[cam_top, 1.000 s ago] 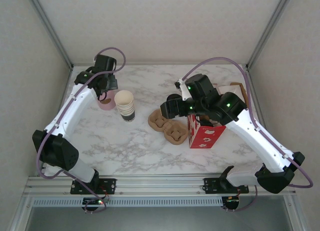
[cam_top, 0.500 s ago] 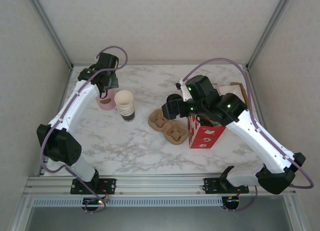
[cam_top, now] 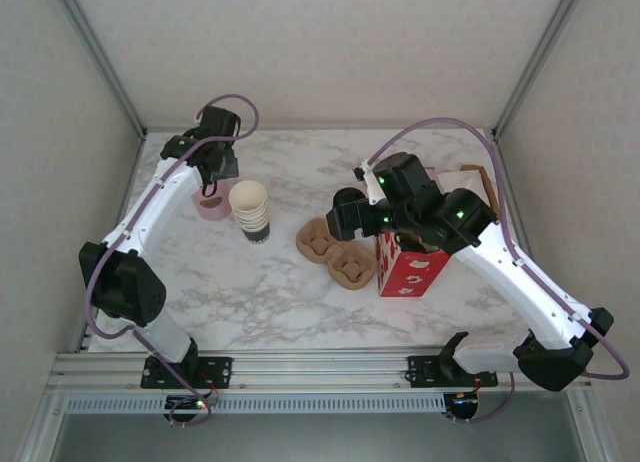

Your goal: Pack the takeout coffee

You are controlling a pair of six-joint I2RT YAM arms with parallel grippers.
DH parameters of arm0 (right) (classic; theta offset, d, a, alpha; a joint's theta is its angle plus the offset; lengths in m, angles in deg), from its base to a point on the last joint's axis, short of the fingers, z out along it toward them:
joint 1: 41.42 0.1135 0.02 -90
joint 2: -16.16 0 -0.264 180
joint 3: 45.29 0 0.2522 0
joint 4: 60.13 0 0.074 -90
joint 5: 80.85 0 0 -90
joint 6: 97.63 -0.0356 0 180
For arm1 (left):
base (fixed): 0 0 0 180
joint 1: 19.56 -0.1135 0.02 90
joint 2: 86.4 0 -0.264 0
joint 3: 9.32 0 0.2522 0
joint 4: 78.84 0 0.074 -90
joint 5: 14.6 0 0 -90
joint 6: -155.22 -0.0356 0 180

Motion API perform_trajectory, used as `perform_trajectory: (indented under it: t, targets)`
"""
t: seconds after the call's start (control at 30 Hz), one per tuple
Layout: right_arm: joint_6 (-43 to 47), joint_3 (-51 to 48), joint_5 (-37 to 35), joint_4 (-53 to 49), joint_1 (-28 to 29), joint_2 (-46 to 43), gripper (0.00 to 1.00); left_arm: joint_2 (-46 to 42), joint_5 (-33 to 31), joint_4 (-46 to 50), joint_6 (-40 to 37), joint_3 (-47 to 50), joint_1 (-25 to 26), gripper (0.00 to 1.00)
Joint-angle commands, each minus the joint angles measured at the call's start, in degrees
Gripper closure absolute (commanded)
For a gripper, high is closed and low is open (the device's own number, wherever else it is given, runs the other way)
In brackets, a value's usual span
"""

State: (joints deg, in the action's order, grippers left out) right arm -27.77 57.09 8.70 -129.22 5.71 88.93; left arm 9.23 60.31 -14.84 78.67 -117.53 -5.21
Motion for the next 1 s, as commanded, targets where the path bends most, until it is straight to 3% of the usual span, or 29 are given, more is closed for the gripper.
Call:
perform_trajectory:
  t: [0.0, 0.33, 0.77, 0.97]
  targets:
    - [0.64, -0.48, -1.17, -0.95, 0.49, -1.23, 0.01, 1.12, -2.39, 1.86, -0.79, -1.81, -0.55, 0.81]
    - [0.52, -0.38, -1.17, -1.12, 0.43, -1.38, 0.01, 0.47, -3.34, 2.38, -0.82, -2.79, -0.55, 1.0]
    - [-1.15, 1.24, -1.04, 0.04, 0.53, -0.18, 0.01, -5.45, -6.18, 2.98, -0.36, -5.95, -0.55, 1.0]
    - [-2.12, 1.34, -1.36, 1.72, 0.49, -0.94, 0.01, -8.75, -4.5, 2.23, -0.01, -7.34, -0.55, 1.0]
